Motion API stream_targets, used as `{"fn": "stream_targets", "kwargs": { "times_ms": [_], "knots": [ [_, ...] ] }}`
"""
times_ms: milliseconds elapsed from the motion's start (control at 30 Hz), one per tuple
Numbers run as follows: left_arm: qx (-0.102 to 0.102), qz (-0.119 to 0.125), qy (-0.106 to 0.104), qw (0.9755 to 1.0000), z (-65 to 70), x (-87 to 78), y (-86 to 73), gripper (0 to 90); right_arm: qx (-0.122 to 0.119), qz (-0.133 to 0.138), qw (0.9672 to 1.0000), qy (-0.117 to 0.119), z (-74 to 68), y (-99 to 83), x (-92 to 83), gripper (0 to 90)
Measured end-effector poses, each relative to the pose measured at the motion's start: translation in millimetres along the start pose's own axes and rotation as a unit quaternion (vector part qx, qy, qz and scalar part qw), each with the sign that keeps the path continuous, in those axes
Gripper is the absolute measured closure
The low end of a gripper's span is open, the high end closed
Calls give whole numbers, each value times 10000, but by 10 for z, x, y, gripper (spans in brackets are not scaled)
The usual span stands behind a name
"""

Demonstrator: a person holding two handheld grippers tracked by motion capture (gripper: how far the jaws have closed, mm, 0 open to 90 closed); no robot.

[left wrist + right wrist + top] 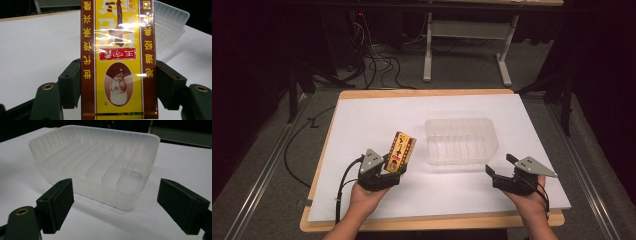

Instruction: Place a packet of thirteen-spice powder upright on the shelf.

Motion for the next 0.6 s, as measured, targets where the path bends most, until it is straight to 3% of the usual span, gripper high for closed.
{"fn": "stream_targets", "kwargs": {
  "times_ms": [300,600],
  "knots": [
    [176,45,-241,9995,162,152,42,325,-8,3,9999,141,-128,76,-35,143],
    [372,111,-296,9988,306,105,-9,326,116,1,9992,388,-332,186,-30,125]
  ]
}}
Point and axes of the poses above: each handheld gripper's, and its own axes: x roughly forward along the jaws, y roughly out of its top, z roughly to its right, the point moved 2 cm from there along x, roughly forward along the jaws, and after that the axes turned 12 degrees about -y, right-handed, at the moved point
